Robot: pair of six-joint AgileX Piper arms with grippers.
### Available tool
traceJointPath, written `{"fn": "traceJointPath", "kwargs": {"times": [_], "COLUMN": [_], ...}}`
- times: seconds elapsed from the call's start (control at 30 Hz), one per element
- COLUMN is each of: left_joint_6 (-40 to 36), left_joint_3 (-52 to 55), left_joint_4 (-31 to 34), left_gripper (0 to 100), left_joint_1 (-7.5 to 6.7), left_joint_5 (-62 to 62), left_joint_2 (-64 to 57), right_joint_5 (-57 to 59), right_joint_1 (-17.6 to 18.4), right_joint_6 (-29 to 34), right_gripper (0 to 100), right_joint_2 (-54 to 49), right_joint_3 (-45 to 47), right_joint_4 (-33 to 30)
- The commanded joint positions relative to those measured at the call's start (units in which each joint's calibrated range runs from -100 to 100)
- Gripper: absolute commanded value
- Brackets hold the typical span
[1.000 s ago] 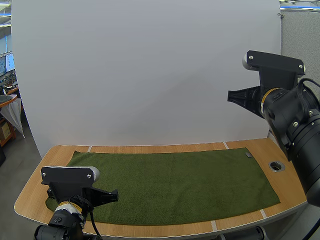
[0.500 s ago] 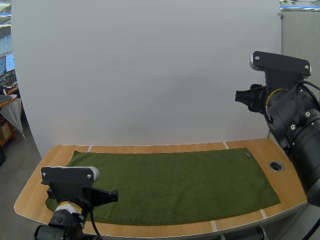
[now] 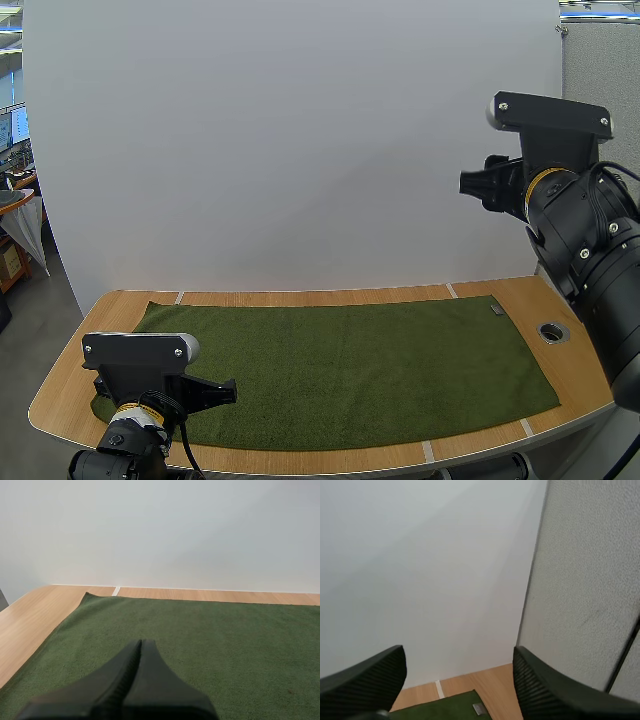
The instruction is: Fold the towel
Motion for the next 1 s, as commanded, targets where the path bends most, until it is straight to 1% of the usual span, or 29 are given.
{"fn": "traceJointPath", "kwargs": {"times": [0.0,0.3,0.43,0.63,0.8,0.87,0.97], "left_joint_6": [-0.10,-0.10,-0.10,-0.10,-0.10,-0.10,-0.10], "left_joint_3": [0.00,0.00,0.00,0.00,0.00,0.00,0.00], "left_joint_4": [0.06,0.54,0.59,0.59,0.59,0.59,0.59], "left_gripper": [0,0,0,0,0,0,0], "left_joint_1": [-0.15,-0.15,-0.15,-0.15,-0.15,-0.15,-0.15], "left_joint_5": [-1.25,-1.25,-1.25,-1.25,-1.25,-1.25,-1.25], "left_joint_2": [-0.21,-0.21,-0.21,-0.21,-0.21,-0.21,-0.21], "right_joint_5": [-1.01,-4.90,-4.39,-4.25,-5.25,-6.45,-10.55], "right_joint_1": [-0.19,-0.19,-0.19,-0.19,-0.21,-0.61,-2.16], "right_joint_6": [-1.88,-1.55,-1.55,-2.71,-3.78,-3.96,-3.96], "right_gripper": [100,100,100,100,100,100,100], "right_joint_2": [1.54,11.69,18.28,25.25,30.09,31.75,33.78], "right_joint_3": [-0.45,-0.82,-4.17,-9.76,-11.70,-12.02,-12.16], "right_joint_4": [-0.71,-0.71,0.01,0.01,0.01,0.01,0.12]}}
